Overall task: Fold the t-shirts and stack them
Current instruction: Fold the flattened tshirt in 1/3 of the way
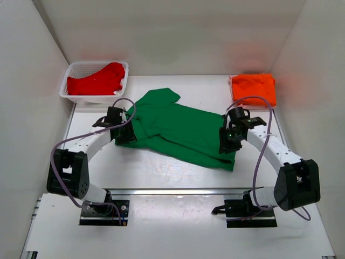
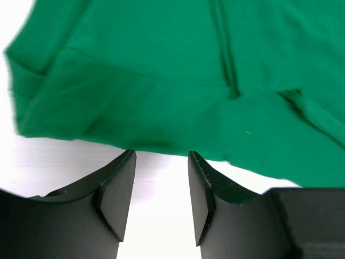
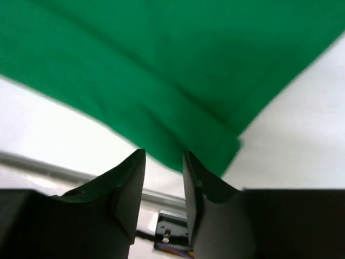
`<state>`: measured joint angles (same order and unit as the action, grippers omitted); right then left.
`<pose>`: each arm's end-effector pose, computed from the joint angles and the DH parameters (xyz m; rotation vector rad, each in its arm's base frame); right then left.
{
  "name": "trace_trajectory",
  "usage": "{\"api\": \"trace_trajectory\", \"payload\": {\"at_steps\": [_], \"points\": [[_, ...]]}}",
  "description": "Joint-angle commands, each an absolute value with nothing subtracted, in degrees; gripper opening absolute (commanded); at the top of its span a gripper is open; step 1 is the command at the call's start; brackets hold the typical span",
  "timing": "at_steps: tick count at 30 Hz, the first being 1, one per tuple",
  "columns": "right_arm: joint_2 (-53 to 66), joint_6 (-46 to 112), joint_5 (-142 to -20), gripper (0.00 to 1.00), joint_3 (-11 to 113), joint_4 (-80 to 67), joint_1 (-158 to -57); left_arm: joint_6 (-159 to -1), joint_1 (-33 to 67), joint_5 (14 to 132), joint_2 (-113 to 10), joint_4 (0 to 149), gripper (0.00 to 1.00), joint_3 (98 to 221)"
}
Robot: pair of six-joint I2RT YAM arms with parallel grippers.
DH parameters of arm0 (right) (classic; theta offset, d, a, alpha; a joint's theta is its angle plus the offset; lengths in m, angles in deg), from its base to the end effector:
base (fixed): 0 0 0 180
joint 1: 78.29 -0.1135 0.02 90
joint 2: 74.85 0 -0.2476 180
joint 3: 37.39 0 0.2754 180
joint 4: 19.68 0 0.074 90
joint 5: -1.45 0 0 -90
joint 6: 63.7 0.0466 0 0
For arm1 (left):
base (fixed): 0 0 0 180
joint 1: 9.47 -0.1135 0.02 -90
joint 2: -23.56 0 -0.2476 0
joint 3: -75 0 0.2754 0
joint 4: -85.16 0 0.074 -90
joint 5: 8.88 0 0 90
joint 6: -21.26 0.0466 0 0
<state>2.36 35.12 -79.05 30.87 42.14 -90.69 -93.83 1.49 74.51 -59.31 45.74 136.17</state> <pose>0.2686 0.0669 0.1988 -0.1280 2.8225 0.3189 0.2967 -0.0629 0.1520 -0.2895 2.6592 -0.3600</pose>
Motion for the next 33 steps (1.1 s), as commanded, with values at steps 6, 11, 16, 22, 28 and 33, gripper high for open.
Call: {"api": "trace_trajectory", "payload": {"at_steps": [6,11,16,22,28,33], "points": [[3.0,37.4,-76.9,0.22,25.9,42.9,-91.5,-90.7,0.5,79.3,-64.3,42.3,0.54,139.7],[6.4,35.8,-79.2,0.23,27.2,42.0,-89.5,-89.4,-0.3,78.8,-68.9,40.9,0.53,142.7],[15.0,34.7,-85.9,0.2,33.5,40.0,-86.3,-88.2,-1.6,78.1,-67.7,40.2,0.53,143.8],[13.0,35.8,-92.1,0.2,38.4,39.7,-86.2,-86.4,-3.1,78.5,-65.3,41.1,0.54,144.5],[4.7,41.4,-89.3,0.21,30.3,40.6,-90.8,-84.8,-1.7,79.7,-67.8,39.0,0.55,146.7],[0.5,48.8,-83.5,0.17,19.9,35.0,-94.1,-87.1,-0.4,79.4,-68.9,45.2,0.55,145.8]]}}
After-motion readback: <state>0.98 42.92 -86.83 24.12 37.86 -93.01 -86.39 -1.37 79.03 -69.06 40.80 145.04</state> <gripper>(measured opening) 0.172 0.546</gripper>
